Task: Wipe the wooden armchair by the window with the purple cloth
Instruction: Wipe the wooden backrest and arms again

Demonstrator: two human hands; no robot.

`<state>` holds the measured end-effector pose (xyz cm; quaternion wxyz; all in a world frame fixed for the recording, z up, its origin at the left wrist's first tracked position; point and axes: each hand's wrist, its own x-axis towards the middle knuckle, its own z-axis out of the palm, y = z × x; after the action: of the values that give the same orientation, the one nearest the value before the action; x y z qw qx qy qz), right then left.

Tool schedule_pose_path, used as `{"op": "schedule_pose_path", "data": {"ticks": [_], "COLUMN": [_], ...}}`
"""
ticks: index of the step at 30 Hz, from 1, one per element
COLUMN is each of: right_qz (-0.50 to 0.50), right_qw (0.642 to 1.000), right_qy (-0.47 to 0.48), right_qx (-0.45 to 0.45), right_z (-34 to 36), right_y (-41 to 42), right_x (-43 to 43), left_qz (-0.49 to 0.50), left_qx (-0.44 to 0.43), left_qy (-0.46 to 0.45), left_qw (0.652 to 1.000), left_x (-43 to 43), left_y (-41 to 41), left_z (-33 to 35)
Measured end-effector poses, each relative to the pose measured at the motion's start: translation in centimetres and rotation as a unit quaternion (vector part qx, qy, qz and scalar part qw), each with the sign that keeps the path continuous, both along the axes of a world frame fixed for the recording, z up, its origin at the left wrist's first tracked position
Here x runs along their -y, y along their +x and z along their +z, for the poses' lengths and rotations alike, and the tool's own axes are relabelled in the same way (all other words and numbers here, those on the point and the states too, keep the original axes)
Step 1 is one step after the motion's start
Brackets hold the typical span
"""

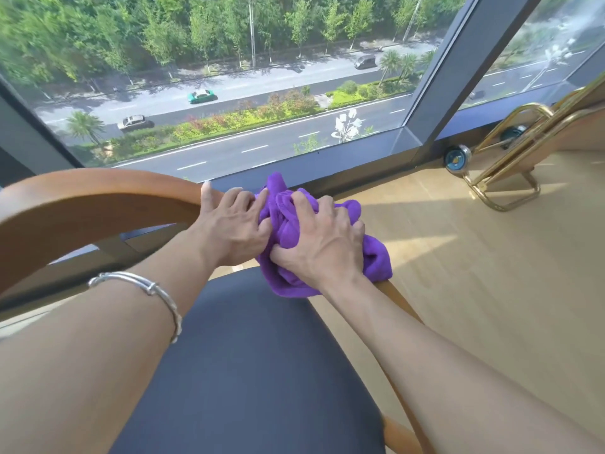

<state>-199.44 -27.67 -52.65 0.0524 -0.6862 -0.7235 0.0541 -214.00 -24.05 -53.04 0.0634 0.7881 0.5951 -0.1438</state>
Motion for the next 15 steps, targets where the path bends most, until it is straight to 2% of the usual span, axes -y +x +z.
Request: {"op": "schedule_pose_path", "data": {"ticks": [10,13,15], "right_qz": [-0.071,-0.091,-0.086], "right_qw": [0.996,0.995,0.996], "right_qy": [0.053,0.041,0.033], "right_qx": [-0.014,-0.011,-0.015], "right_z": [-0.5,-0.4,0.1], "right_y": [8.0,7.7,6.7], "right_x": [9.8,9.5,7.8], "left_qz": [0.052,0.028,0.022], "left_qx": [0.043,0.063,0.107], "left_qy": [-0.017,-0.024,-0.045], "left_qw": [0.998,0.997,0.993], "left_x": [1.4,1.5,1.2], "left_y": [1.6,3.0,3.8], "left_z": [0.4,0.0,0.0]}}
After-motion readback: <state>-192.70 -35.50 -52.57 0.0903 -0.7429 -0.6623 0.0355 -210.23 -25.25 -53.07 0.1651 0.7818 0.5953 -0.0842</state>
